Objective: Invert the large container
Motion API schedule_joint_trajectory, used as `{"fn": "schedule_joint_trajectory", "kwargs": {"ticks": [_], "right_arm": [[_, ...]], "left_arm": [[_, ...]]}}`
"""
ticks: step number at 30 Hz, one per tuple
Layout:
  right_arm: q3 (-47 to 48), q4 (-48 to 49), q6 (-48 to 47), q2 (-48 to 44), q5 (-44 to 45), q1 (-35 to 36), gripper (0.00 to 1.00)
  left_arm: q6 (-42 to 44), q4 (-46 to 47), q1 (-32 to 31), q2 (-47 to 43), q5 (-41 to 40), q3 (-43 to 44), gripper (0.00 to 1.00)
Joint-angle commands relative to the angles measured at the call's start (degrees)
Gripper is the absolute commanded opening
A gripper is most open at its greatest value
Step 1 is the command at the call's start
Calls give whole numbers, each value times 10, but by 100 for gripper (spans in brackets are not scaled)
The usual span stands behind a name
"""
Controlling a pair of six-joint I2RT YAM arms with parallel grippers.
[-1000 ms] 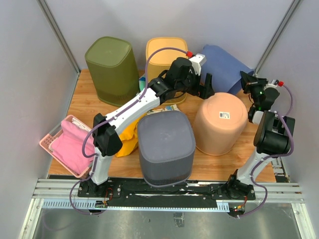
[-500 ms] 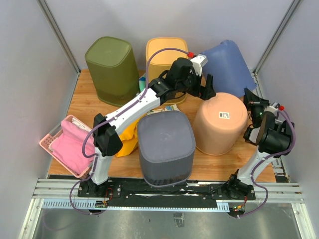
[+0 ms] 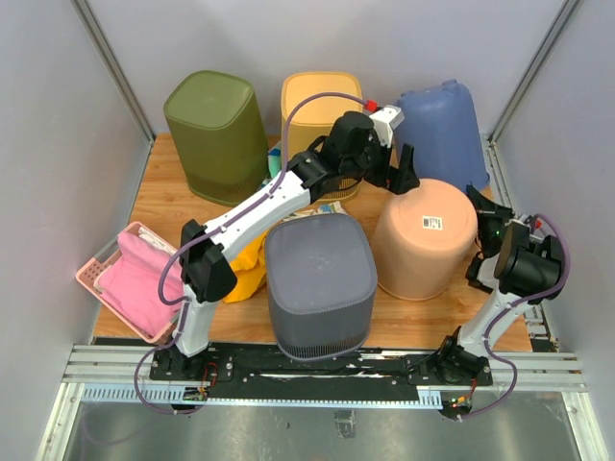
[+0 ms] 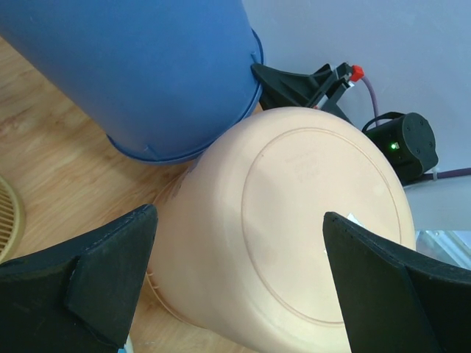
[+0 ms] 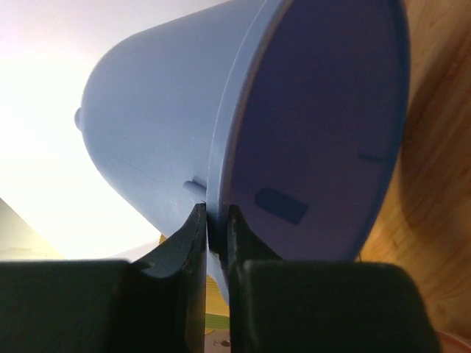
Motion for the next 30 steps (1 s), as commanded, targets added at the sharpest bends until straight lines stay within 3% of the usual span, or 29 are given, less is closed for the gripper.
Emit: {"fn": "schedule_joint_trajectory", "kwargs": {"ticks": [1,7,12,14,21,30], "right_arm": [[-37,-46,-65,35,-32,-5,16],[-57,-88,-89,7,-30,-6,37],[-65,-224,-140,-75,-11,-5,47],[-66,-309,-164,-121,5,-6,51],[23,-808,-308,-313,117,-7,72],[134,-1120,-446,-468,243,-9,75]], "left_arm": [[2,3,-12,5,3,13,99],[5,-1,-17,1,0,14,99],[7,-2,-22,-4,-2,13,99],[8,-2,-23,-6,-4,12,99],[24,-18,-24,-21,-39,11,99],[55,-38,-24,-81,-112,1,99]]}}
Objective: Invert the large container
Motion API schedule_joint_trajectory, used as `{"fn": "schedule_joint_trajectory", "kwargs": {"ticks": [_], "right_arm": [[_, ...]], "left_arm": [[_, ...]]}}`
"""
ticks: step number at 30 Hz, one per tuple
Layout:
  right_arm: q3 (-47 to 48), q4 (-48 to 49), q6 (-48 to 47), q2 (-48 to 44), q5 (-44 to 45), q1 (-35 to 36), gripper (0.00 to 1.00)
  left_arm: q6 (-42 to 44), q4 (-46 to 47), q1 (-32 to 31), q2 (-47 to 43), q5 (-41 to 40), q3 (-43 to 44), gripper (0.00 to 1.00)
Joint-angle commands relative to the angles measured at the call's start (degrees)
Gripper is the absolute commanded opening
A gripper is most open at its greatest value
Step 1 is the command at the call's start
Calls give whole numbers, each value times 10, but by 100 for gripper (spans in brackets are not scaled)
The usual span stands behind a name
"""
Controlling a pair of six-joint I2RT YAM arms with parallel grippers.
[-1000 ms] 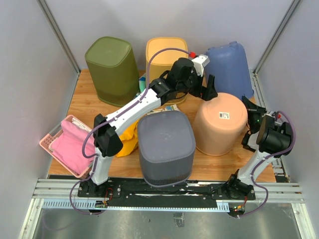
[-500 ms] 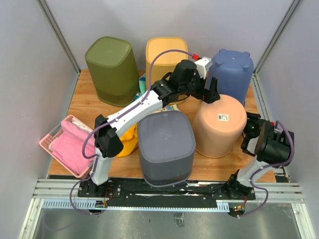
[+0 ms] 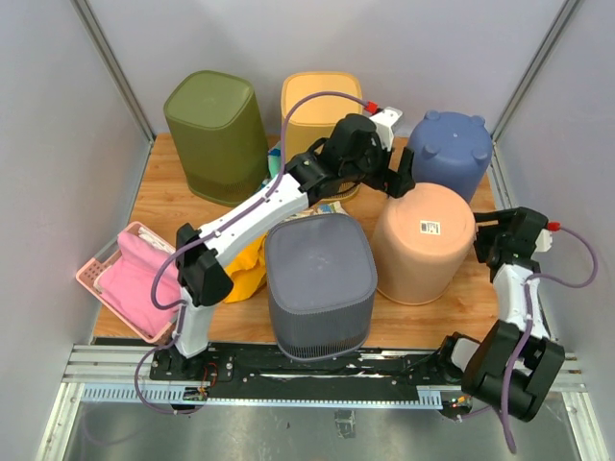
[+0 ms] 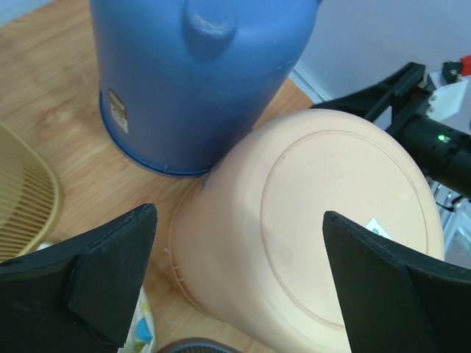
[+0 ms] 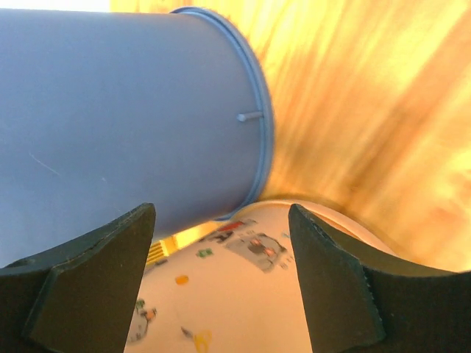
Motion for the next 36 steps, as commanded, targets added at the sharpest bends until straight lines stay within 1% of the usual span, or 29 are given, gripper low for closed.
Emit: {"fn": "schedule_joint_trajectory", "kwargs": {"ticks": [1,2,5,9,11,13,17,19,21,24,26,31,36], "right_arm": [[72,-241,-130,-55,95,-7,75],[95,-295,-161,-65,115,-7,75],[149,-395,-238,-99,189,-6,76],[209,-485,-306,-147,295,-4,76],[242,-511,-316,-165,318,4,75],[284,-519,-331,-170,307,11,73],[380,-499,-365,-156,242,29,72],[422,-469,-391,-150,183,43,72],[453,-432,-403,-150,122,56,72],[467,-358,-406,-155,37,72,72],[469,-320,-397,-153,5,79,72],[478,-307,-393,-142,7,89,72],[460,-298,-387,-143,22,90,72]], "left_arm": [[33,-8,-6,-79,-59,-6,99],[43,-13,-6,-97,-71,-18,99],[68,-4,-6,-162,-118,-90,99],[74,48,-5,-272,-193,-209,99],[75,52,-3,-318,-223,-244,99],[62,54,9,-362,-260,-276,99],[17,66,68,-452,-265,-337,99],[14,79,84,-494,-287,-369,99],[10,86,92,-526,-326,-393,99],[-4,95,95,-564,-350,-417,99],[-10,105,96,-582,-352,-435,99],[-26,114,95,-601,-355,-454,99],[-30,133,95,-606,-356,-466,99]]}}
